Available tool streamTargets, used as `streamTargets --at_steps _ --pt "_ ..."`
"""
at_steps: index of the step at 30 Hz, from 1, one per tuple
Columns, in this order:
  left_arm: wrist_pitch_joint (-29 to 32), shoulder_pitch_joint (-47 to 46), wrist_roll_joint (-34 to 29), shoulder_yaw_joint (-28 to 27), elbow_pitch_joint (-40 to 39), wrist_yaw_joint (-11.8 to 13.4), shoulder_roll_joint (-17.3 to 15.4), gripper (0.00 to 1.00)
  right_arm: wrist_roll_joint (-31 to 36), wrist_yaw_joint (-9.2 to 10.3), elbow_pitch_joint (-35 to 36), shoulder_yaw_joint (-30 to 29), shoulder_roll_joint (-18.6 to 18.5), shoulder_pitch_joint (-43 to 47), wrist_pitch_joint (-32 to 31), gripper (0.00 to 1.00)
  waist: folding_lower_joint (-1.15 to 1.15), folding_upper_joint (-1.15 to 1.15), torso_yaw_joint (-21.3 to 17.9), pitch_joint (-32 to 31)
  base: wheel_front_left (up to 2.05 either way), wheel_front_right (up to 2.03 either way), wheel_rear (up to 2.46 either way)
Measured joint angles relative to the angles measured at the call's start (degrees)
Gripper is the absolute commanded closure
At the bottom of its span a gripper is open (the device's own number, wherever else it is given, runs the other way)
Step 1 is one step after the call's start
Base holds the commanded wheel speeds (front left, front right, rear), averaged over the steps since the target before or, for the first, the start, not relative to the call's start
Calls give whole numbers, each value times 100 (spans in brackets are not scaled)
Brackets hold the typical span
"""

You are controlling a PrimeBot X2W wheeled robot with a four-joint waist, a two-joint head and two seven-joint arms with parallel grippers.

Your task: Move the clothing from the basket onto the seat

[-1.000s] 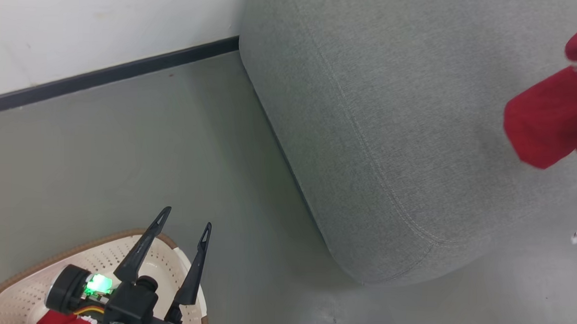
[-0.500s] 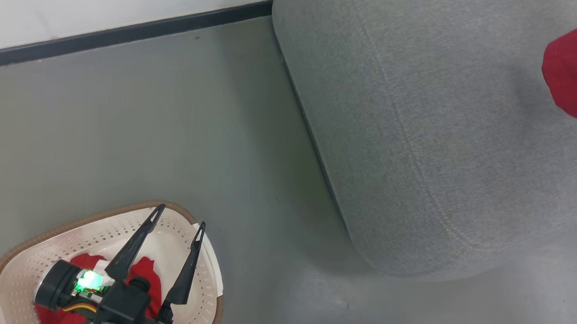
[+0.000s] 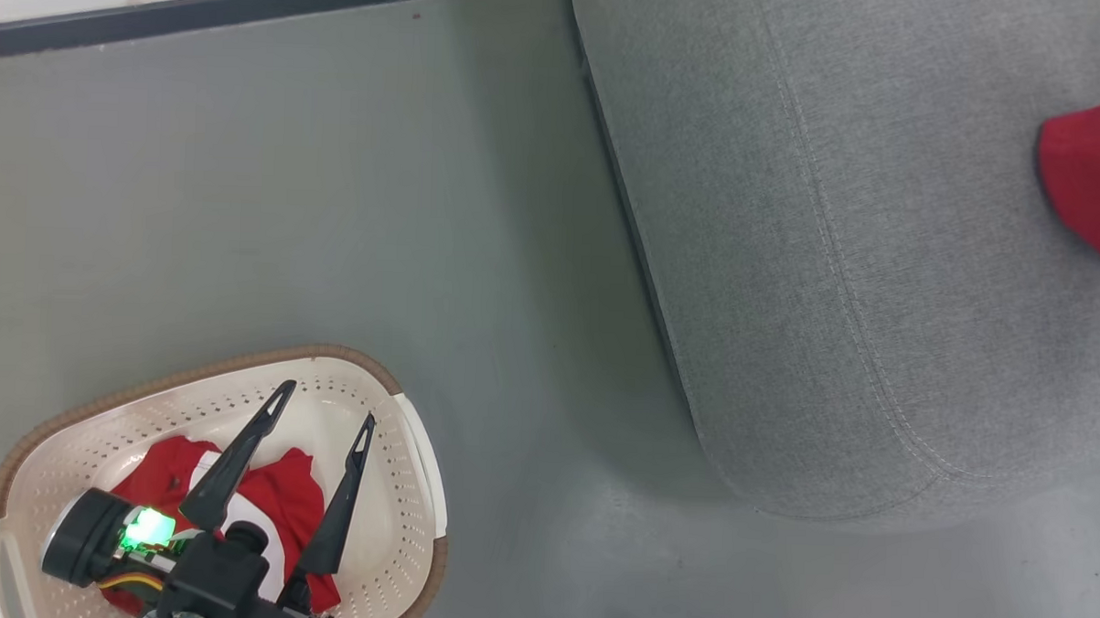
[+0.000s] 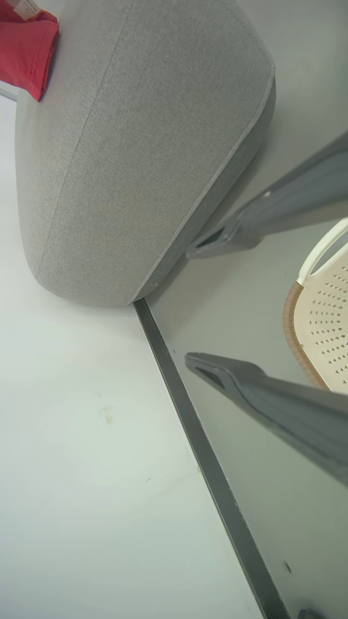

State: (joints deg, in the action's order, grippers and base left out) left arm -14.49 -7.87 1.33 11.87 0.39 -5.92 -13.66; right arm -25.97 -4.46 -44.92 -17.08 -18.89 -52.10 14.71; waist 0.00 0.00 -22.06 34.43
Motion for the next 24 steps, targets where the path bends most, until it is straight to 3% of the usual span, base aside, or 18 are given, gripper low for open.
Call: streamTargets --at_steps 7,13,14,15,16,24 --pt "0 -41 0 3 -22 -14 -38 0 -62 111 -490 -204 -245 -401 0 100 0 0 109 148 0 0 0" --pt "0 -51 0 -26 -20 -14 -38 0 44 108 -882 15 -205 -473 0 100 0 0 193 223 0 0 0" --pt "0 -51 0 -26 -20 -14 -34 0 55 108 -933 36 -201 -494 0 66 0 0 202 228 0 0 0" --pt "0 -53 0 -24 -19 -14 -29 0 103 108 -958 69 -203 -498 0 11 0 0 210 232 0 0 0" --pt "0 -60 0 -23 -18 -14 -22 0 152 108 -981 96 -209 -498 0 0 -1 0 218 235 0 0 0" --pt "0 -122 18 -33 87 -12 42 0 413 91 -1210 308 -208 -597 0 0 0 0 244 184 0 0 0"
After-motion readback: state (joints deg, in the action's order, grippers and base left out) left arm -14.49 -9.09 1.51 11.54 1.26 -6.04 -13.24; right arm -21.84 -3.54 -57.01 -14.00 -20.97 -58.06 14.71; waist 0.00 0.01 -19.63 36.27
